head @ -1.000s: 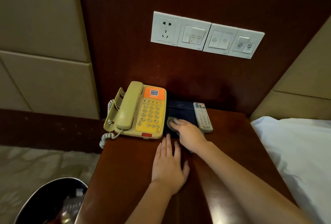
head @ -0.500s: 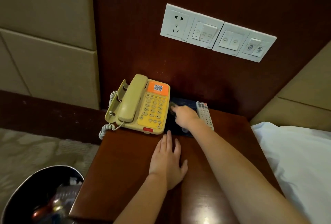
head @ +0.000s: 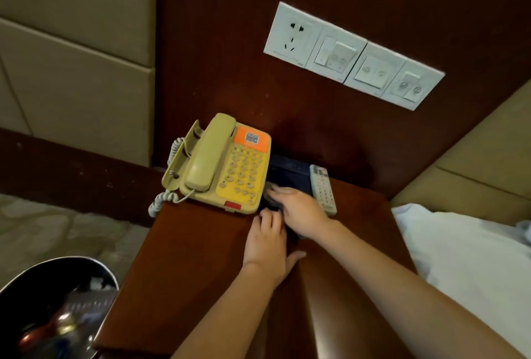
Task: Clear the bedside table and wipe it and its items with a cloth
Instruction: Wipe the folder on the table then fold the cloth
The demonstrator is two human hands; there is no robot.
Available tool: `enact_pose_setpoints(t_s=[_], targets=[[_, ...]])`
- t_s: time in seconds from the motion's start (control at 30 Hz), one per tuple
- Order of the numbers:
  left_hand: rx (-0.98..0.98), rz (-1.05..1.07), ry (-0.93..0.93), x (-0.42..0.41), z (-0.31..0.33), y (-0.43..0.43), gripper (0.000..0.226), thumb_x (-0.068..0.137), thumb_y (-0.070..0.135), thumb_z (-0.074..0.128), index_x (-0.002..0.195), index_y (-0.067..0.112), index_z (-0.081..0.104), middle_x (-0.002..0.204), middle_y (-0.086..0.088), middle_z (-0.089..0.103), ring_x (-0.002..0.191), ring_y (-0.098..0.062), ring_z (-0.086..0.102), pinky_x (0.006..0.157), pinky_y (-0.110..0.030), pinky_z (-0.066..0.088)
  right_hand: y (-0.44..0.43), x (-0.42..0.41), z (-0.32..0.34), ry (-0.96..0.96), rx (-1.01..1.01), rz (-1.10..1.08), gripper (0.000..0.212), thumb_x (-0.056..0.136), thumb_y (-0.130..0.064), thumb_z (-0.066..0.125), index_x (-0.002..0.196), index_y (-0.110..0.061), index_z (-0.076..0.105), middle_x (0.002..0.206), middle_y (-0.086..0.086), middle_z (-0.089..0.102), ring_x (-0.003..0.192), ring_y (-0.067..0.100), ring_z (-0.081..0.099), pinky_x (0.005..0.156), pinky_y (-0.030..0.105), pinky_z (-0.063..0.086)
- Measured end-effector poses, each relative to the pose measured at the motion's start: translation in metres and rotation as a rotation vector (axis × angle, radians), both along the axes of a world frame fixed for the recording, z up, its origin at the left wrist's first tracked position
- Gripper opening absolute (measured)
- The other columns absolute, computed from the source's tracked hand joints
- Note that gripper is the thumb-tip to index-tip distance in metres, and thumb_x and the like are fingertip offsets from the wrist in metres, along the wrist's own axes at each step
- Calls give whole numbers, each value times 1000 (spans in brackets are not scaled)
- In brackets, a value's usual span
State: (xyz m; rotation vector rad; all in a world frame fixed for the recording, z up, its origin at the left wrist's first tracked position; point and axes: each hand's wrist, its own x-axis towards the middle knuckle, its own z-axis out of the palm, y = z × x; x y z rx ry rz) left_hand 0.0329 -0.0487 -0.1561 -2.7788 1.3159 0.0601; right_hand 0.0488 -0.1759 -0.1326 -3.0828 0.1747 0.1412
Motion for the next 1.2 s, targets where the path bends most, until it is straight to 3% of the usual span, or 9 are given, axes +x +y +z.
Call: enact_pose_setpoints(t_s=[0.13,0.3,0.47,0.53,0.63,0.97,1.2], targets=[[24,-16,-35,2,-2,-4,89,92,68,16,147,-1,14,146,-19,21,137,-37,16,112,-44,19,-5,20,0,15,-5,-42,54,94,-6,43,146,-19,34,155,0,29,141,19,26,110,37,33],[7,-23,-54,3,-5,-4,92,91,69,16,148,-4,8,151,-19,15,138,-37,14,112,-44,19,-10,41,-4,31,-177,-63,65,89,-5,49,148,-18,27,153,2,26,137,24,26,105,42,38],[60,-91,-115,8,-1,-7,91,91,68,16,146,-5,18,150,-24,16,140,-39,11,115,-47,14,-16,47,-2,19,-295,-146,58,92,-15,48,146,-24,29,140,5,33,128,27,30,102,46,31],[80,-111,-108,10,0,-8,92,92,67,17,147,-6,12,154,-26,8,144,-39,2,117,-46,6,-17,46,-3,15,-303,-165,56,93,-21,49,145,-25,30,138,4,35,127,25,31,102,46,29],[87,-80,-19,13,3,-12,91,93,65,22,147,-6,4,155,-28,1,145,-38,2,118,-43,9,-21,44,-2,9,-307,-195,53,93,-26,48,143,-25,32,136,3,38,127,25,32,103,47,25],[42,-49,80,14,16,-17,82,96,59,23,150,0,5,154,-26,14,142,-40,15,116,-43,19,-41,16,7,93,-351,-341,51,93,-29,48,142,-22,35,134,3,44,128,23,38,105,51,24],[1,-56,110,14,20,-12,69,99,54,18,151,9,15,153,-16,20,141,-35,18,116,-42,18,-35,-8,10,137,-380,-274,52,90,-23,50,140,-20,37,130,4,47,122,24,44,106,49,22]])
